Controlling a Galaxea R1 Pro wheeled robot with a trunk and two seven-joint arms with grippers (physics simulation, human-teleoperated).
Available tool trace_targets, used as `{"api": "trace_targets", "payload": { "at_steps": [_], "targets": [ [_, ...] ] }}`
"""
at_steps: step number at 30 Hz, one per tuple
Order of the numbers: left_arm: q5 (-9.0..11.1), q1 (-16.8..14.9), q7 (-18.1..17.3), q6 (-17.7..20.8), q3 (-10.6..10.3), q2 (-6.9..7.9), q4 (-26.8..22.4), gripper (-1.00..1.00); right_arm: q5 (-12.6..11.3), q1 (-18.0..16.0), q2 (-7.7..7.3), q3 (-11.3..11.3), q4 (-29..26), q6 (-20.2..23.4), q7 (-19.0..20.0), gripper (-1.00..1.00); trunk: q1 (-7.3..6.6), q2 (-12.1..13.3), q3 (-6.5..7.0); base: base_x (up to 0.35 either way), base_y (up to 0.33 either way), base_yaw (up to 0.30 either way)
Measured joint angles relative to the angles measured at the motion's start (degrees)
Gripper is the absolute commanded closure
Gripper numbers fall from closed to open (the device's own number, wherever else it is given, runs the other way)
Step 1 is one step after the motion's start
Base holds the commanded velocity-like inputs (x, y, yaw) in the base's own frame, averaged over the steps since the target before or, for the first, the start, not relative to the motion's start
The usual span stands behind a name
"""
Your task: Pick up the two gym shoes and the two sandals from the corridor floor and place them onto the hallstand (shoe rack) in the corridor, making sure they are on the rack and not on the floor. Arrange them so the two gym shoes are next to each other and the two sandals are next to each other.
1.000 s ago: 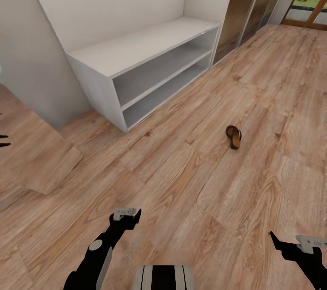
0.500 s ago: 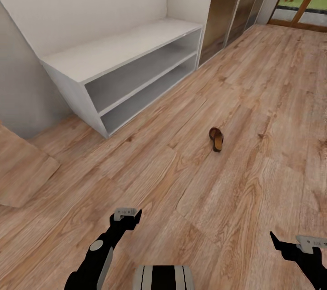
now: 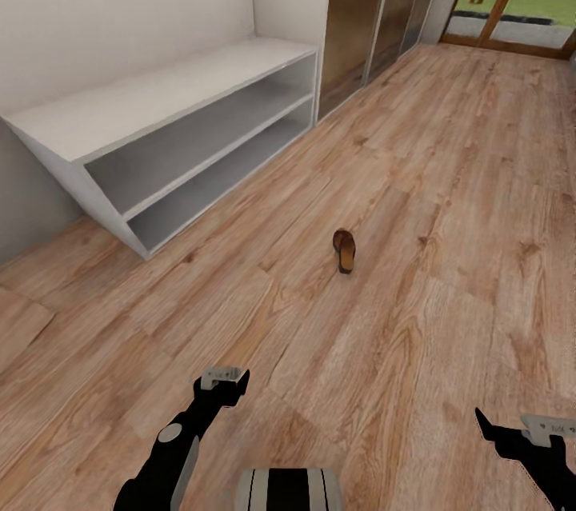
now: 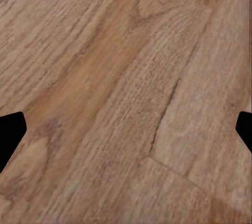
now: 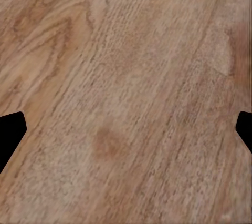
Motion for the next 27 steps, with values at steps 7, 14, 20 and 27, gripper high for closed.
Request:
{"api": "trace_targets", "payload": {
  "at_steps": [7,14,20,27],
  "targets": [
    [0.0,0.0,0.02,0.04,0.03,0.04,0.01,-1.0,0.0,0.0,0.03,0.01,0.0,0.02,0.0,-1.0,0.0,0.0,0.02,0.193,-0.257,-0.014],
    [0.0,0.0,0.03,0.05,0.07,0.07,0.01,-1.0,0.04,0.0,0.04,0.01,0.05,0.0,0.0,-1.0,0.0,0.0,0.03,0.222,-0.234,-0.004],
    [0.04,0.0,0.03,0.05,0.08,0.12,0.01,-1.0,0.07,0.0,0.04,0.01,0.08,0.0,0.0,-1.0,0.0,0.0,0.03,0.236,-0.221,-0.001],
    [0.08,0.0,0.03,0.05,0.15,0.14,0.01,-1.0,0.12,0.0,0.05,0.05,0.18,-0.09,-0.04,-1.0,0.0,0.0,0.03,0.275,-0.172,0.0]
  ]
}}
